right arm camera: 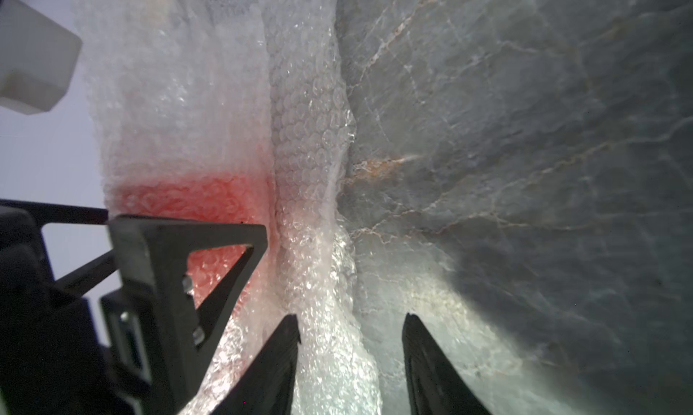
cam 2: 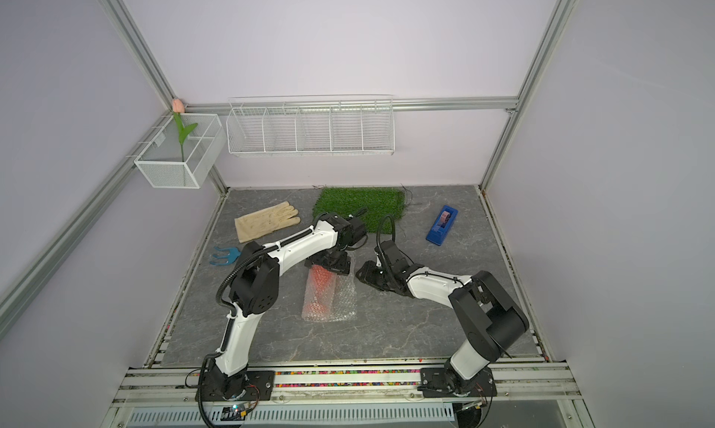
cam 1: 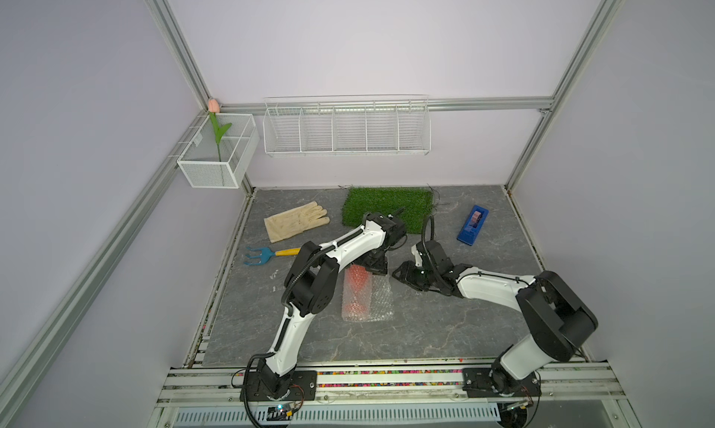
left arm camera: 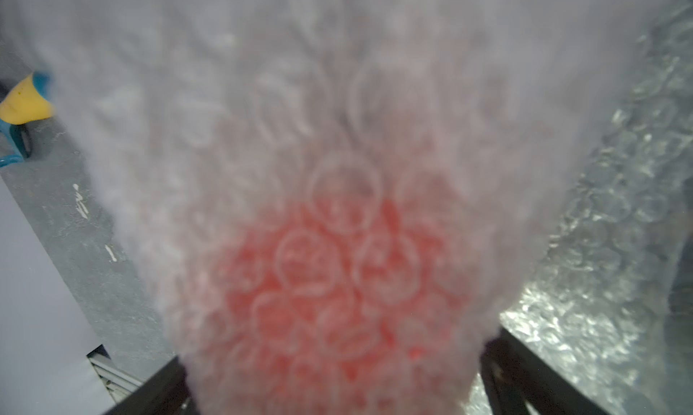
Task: Wrap wine glasses in bubble wrap
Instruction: Wrap the wine glass in bubble wrap.
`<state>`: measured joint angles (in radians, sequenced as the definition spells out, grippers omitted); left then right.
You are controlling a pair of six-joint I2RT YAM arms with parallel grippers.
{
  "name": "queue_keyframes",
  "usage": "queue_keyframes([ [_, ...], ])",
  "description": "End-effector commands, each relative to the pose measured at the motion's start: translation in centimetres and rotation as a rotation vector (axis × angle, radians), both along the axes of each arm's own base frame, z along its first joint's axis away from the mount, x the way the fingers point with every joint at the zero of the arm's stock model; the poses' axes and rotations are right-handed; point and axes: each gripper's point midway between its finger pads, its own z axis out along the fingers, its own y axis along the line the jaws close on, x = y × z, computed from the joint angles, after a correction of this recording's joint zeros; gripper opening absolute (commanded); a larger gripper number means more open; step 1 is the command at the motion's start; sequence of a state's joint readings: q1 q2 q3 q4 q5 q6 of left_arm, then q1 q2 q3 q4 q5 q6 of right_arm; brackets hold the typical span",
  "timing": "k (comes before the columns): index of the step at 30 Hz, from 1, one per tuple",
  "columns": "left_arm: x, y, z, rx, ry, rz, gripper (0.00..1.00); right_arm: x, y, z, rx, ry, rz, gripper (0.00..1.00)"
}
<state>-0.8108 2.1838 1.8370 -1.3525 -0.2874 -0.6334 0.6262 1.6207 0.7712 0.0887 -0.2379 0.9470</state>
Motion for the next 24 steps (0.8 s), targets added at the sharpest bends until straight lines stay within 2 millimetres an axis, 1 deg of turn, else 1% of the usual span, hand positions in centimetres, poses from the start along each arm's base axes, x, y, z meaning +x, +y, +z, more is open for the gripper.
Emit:
queue_keyframes([
  [1,-0.6,-0.6,1.6,-0.077,-0.005,0.002,1.0,0.4,0.9,0.1,0.025,0.015,0.004,0.51],
  [8,-0.8,-1.9,2.6,-0.176,-0.017,0.001,1.0,1.1,1.3,-0.5,0.052,0.02,-0.01,0.53],
  [11,-1.1,-2.6,2.5,-0.223,-0.005,-0.002,1.0,1.2,1.4,-0.8,0.054,0.024,-0.012,0.54],
  [18,-1.4,-3.1,3.0,-0.292,-0.004,0.001,1.0,1.5,1.6,-1.5,0.075,0.039,-0.024,0.54],
  [24,-1.8,-3.7,3.5,-0.361,0.0,0.006,1.0,1.5,1.4,-2.0,0.074,0.052,-0.028,0.54],
])
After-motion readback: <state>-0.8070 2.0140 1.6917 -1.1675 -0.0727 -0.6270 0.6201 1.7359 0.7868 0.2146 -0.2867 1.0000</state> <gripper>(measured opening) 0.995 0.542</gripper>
